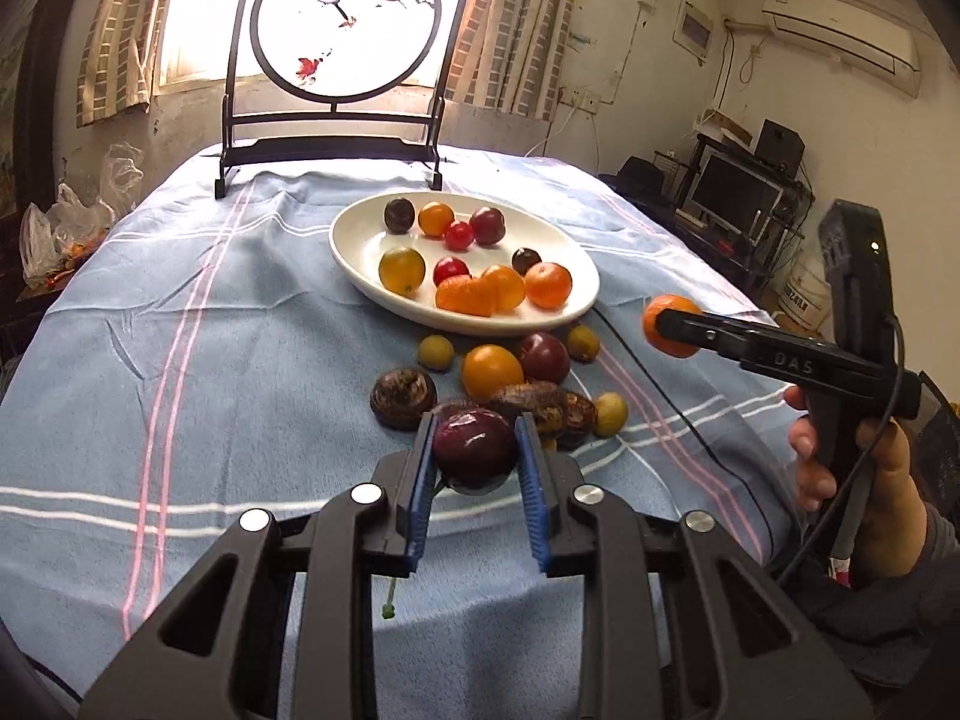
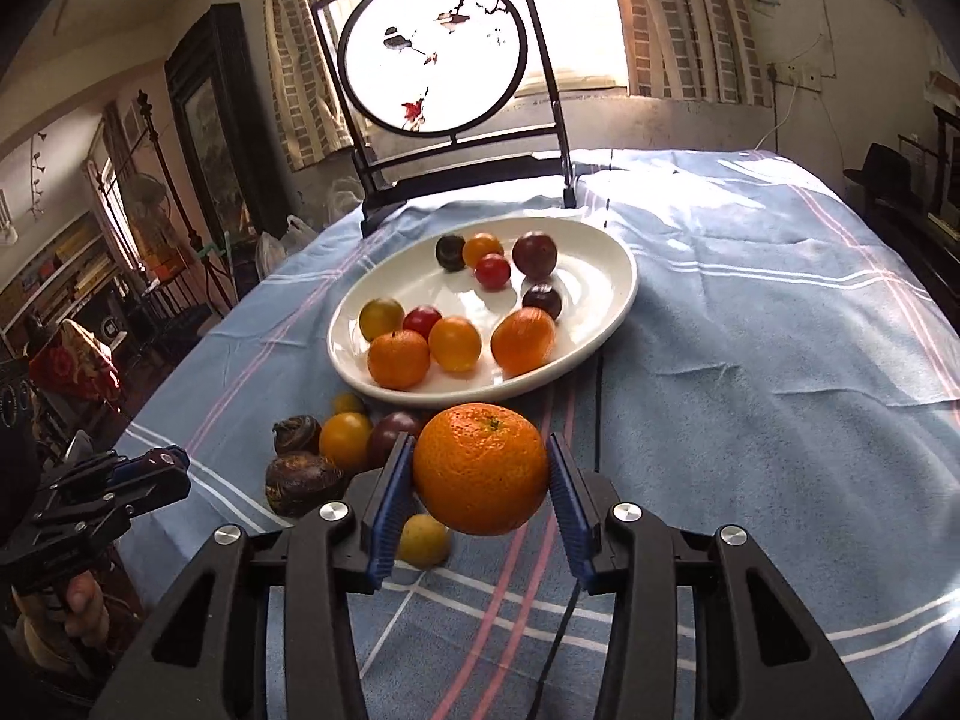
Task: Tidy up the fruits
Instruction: 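Grasp a dark plum with the left tool while the right tool grasps an orange, then lower the plum with the left tool while the right tool lowers the orange onto the plate, then grasp a dried persimmon with the left tool while the right tool grasps a yellow fruit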
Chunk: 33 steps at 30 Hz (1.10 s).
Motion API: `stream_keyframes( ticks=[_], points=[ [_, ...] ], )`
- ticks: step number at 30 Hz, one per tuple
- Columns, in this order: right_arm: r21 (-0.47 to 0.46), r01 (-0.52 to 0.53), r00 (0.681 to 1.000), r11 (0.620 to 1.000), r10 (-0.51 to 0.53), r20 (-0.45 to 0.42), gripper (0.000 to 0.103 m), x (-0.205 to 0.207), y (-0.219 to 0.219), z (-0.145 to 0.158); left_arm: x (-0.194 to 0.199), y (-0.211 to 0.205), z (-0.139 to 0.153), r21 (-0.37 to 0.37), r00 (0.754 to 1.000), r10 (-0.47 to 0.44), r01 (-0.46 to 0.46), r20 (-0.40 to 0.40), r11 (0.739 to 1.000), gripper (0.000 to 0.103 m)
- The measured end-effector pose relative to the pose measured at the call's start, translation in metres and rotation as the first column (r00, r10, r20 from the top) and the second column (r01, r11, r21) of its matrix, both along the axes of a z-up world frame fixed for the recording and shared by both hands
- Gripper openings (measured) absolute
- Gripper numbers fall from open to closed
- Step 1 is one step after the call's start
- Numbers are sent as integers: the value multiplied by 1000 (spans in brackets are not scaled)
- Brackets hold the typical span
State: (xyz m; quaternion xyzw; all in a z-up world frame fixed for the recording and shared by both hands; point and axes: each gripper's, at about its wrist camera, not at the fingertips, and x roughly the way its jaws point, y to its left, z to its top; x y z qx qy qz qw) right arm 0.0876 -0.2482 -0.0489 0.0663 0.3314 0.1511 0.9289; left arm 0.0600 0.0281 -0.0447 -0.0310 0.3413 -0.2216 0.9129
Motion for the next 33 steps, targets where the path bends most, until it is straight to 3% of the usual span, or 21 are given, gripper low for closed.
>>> stream_keyframes(
  ticks=[7,18,20,21,25,29,33],
  points=[
    [16,62,996,998,-63,69,44,36,-29,34,72,-21,25,38,1000,-4,4,3,999,25],
    [-23,31,999,999,-31,-17,46,149,10,14,201,-64,7,60,992,38,-30,-123,998,25],
    [-7,35,999,999,-35,-34,47,161,14,8,217,-67,-3,55,982,33,-23,-184,998,30],
    [3,37,999,999,-37,-33,53,163,15,5,222,-66,-6,66,980,53,-41,-194,997,39],
    [-6,34,999,999,-33,22,58,144,15,9,207,-47,-2,21,981,111,-109,-156,994,58],
    [-10,15,999,1000,-15,43,58,112,9,11,167,-31,1,15,987,96,-94,-126,995,59],
    [-3,9,998,1000,-9,58,58,69,0,2,121,-16,-3,64,993,71,-65,-98,996,61]
  ],
)
